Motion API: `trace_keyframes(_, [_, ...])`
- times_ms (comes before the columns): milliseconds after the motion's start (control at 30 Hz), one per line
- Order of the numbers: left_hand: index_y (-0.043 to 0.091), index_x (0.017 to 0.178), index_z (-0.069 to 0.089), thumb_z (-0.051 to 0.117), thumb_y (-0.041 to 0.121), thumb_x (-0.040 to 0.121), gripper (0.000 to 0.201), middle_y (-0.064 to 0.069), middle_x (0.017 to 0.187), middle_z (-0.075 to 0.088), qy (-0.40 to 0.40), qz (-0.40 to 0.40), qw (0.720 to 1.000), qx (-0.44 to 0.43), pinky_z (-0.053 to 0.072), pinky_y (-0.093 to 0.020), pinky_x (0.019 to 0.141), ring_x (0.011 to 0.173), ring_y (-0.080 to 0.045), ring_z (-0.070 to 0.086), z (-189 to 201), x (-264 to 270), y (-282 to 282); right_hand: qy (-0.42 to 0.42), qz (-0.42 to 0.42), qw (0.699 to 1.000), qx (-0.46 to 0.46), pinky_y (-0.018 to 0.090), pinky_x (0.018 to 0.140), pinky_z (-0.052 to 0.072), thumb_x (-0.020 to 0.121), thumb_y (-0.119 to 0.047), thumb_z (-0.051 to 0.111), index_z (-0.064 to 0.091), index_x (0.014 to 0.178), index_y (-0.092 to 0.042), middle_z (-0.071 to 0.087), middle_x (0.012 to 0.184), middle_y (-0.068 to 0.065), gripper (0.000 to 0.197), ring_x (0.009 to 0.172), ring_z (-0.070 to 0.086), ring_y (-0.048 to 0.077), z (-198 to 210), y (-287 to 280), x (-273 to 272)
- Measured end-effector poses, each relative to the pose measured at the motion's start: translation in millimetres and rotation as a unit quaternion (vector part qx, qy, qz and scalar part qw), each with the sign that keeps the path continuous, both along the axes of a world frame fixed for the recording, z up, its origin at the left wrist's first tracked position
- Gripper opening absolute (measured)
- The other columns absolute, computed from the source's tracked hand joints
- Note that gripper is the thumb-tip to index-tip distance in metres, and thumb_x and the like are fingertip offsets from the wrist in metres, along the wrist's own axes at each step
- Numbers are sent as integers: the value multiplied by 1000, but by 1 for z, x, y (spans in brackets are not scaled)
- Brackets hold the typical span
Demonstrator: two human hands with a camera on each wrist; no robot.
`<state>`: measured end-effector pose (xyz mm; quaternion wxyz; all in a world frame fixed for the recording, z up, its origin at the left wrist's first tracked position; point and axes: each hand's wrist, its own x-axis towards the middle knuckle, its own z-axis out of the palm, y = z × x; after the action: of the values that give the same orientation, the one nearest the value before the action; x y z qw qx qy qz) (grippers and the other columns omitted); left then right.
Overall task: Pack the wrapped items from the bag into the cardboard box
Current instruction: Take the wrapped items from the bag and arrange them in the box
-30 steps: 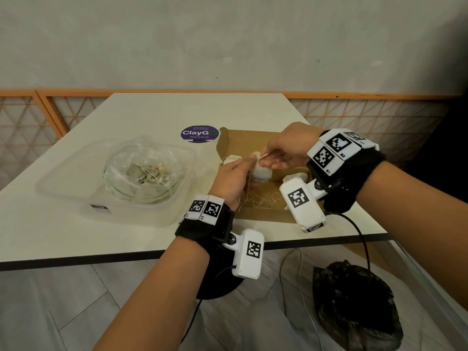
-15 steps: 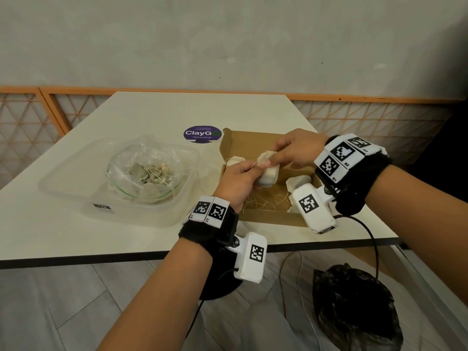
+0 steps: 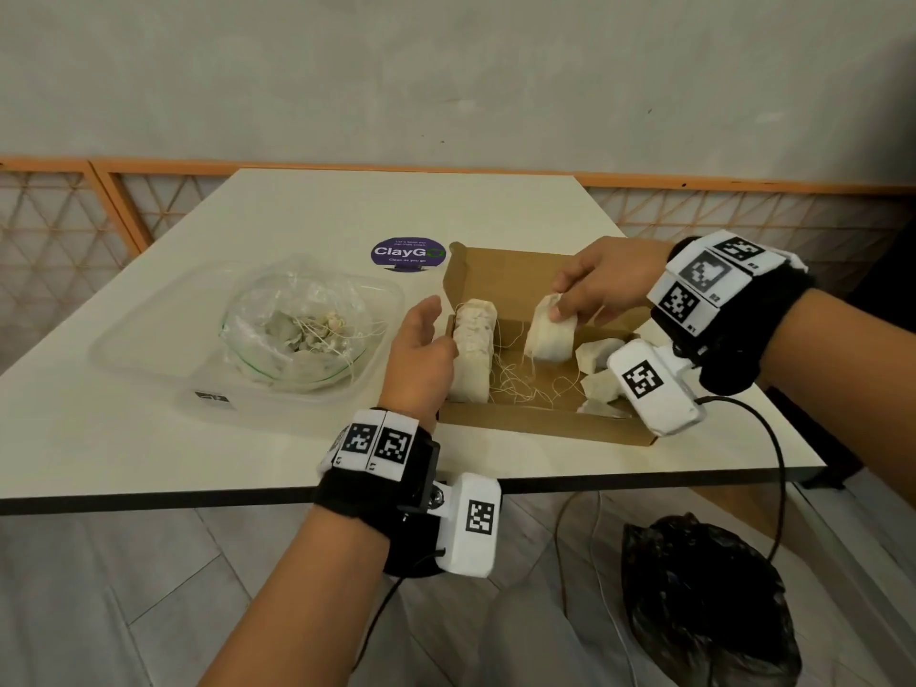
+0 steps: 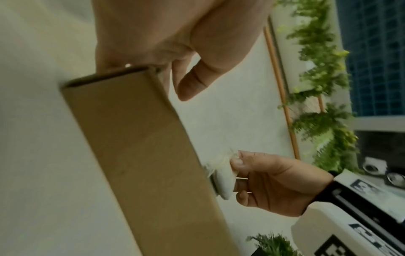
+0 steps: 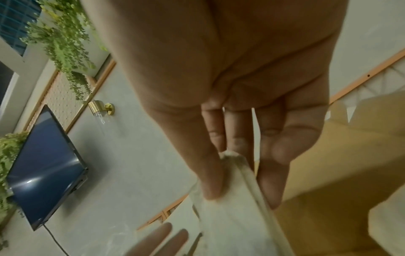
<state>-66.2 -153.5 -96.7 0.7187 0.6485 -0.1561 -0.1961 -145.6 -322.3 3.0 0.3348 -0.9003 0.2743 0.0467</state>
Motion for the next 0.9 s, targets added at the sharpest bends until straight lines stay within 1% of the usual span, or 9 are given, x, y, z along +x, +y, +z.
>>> trace_keyframes(100, [11, 137, 42, 41, -10, 90, 51, -5, 143, 45, 49, -11, 998, -23, 41, -33, 104, 130, -18, 45, -10, -1, 0, 53, 23, 998, 10, 20, 61, 44, 79, -14, 72, 67, 86, -15, 66, 77, 1, 9, 67, 60, 10, -3, 10, 7])
trace_keyframes(200, [8, 135, 45, 38, -12, 89, 50, -4, 136, 52, 67, -13, 997, -45, 40, -39, 107, 126, -19, 50, -13, -4, 0, 84, 35, 994, -68, 17, 55, 35, 80, -21, 71, 68, 99, -14, 60, 75, -3, 20, 65, 50, 7, -9, 15, 17])
trace_keyframes(300, [8, 135, 46, 37, -11, 90, 50, -3, 134, 53, 78, -7, 995, -61, 38, -40, 109, 126, -19, 50, -16, -4, 2, 94, 25, 992, -85, 18, 52, 34, 80, -21, 71, 67, 106, -11, 56, 73, 0, 28, 63, 45, 10, -13, 17, 26])
trace_keyframes(400, [9, 134, 47, 38, -9, 91, 48, -3, 133, 55, 86, -6, 994, -66, 39, -39, 109, 125, -19, 51, -18, -3, 3, 95, 15, 993, -66, 14, 40, 32, 80, -18, 71, 66, 108, -7, 51, 62, 1, 30, 52, 41, 11, -13, 18, 35])
trace_keyframes(467, [10, 133, 49, 39, -9, 90, 48, -3, 132, 56, 89, -8, 994, -67, 39, -39, 108, 124, -18, 52, -19, -2, 3, 101, 23, 992, -76, 10, 33, 30, 81, -18, 69, 65, 110, -4, 50, 61, 1, 32, 50, 40, 11, -14, 19, 42])
trace_keyframes(500, [11, 133, 50, 39, -10, 90, 49, -2, 132, 56, 90, -10, 994, -67, 39, -40, 108, 123, -18, 52, -20, -2, 2, 101, 24, 991, -84, 9, 35, 32, 82, -17, 69, 64, 111, -3, 50, 61, 2, 32, 51, 41, 11, -16, 20, 44])
trace_keyframes(600, [10, 130, 51, 38, -10, 90, 47, -2, 127, 58, 95, -16, 993, -73, 40, -39, 107, 122, -18, 53, -19, -1, 2, 61, -2, 994, -87, 17, 54, 41, 79, -9, 71, 64, 109, 3, 54, 63, 2, 33, 56, 48, 12, -22, 16, 52])
trace_keyframes(767, [17, 122, 54, 42, -5, 93, 39, 5, 113, 61, 89, -16, 993, -80, 45, -31, 100, 114, -15, 56, -20, -3, 3, 21, -14, 994, -107, 21, 62, 45, 77, -10, 73, 66, 101, 4, 57, 60, 1, 29, 56, 51, 13, -28, 13, 57])
trace_keyframes(900, [13, 124, 53, 38, -10, 89, 44, 9, 106, 60, 91, -15, 992, -82, 44, -33, 101, 112, -14, 55, -18, -3, 3, 9, -30, 995, -90, 36, 78, 55, 75, -11, 76, 64, 93, 1, 69, 77, 11, 25, 70, 63, 20, -33, 12, 56])
